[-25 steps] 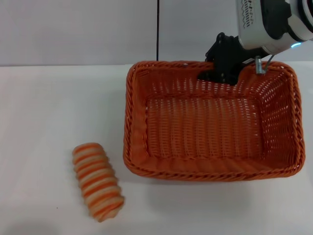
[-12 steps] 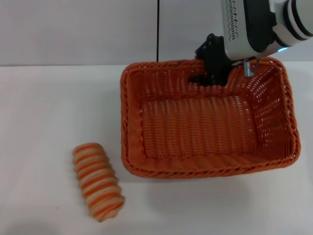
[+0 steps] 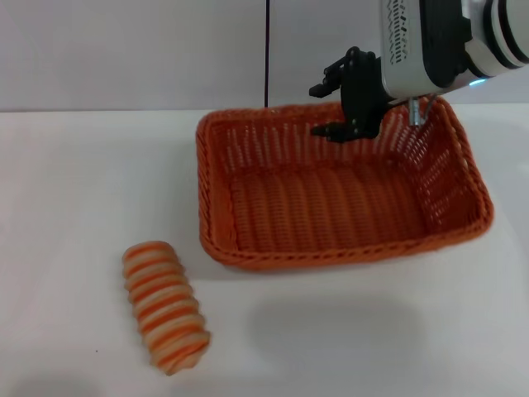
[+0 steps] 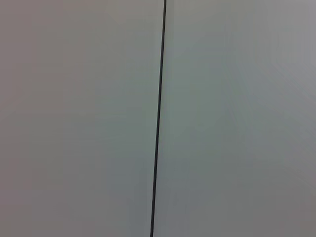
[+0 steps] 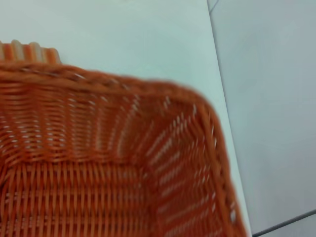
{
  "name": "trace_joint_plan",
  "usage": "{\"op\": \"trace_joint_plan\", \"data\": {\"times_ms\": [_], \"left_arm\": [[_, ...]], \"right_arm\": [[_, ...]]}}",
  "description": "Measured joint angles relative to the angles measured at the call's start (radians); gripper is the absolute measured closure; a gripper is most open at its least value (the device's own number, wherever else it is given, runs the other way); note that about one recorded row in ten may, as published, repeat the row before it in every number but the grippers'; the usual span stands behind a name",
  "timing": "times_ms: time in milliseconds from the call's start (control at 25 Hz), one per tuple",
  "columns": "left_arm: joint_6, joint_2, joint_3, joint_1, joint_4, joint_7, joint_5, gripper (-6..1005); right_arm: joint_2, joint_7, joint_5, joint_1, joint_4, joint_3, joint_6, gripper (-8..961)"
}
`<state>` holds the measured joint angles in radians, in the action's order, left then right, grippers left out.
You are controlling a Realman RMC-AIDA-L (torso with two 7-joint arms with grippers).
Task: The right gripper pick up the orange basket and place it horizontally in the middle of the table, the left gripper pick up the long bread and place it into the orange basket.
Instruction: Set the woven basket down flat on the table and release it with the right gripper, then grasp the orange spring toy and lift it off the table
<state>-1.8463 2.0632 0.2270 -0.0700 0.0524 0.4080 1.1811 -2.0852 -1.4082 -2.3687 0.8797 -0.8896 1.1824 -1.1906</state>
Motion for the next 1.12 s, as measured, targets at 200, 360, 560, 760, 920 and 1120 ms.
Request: {"op": "trace_joint_plan", "data": {"times_ms": [200,360,560,760,920,1120], "left_arm": [[0.003,0.0,0.0,-0.01,0.003,0.0,0.0,225],[0.008,0.0,0.0,-0.016,0.005,0.002,0.0,225],[0.014,-0.001,0.002,-0.029,0.008,0.006,0.002,226],[0.027,-0.003,0.006,-0.049,0.017,0.024,0.005,226],[0.096,-0.004,0.031,-0.071,0.073,0.125,0.007,226],[0.205,-0.005,0.135,-0.095,0.2,0.327,0.01,226]], "right_arm": [[-0.001,-0.002,0.012,-0.033,-0.045,0.002,0.003,317],[0.003,-0.068,0.069,-0.106,-0.194,0.032,-0.016,317],[0.008,-0.212,0.122,-0.218,-0.435,0.021,-0.031,317],[0.005,-0.307,0.31,-0.346,-0.606,-0.077,-0.069,317],[0.002,-0.403,0.428,-0.438,-0.667,-0.159,-0.109,317],[0.005,-0.423,0.651,-0.552,-0.595,-0.316,-0.168,317]]}}
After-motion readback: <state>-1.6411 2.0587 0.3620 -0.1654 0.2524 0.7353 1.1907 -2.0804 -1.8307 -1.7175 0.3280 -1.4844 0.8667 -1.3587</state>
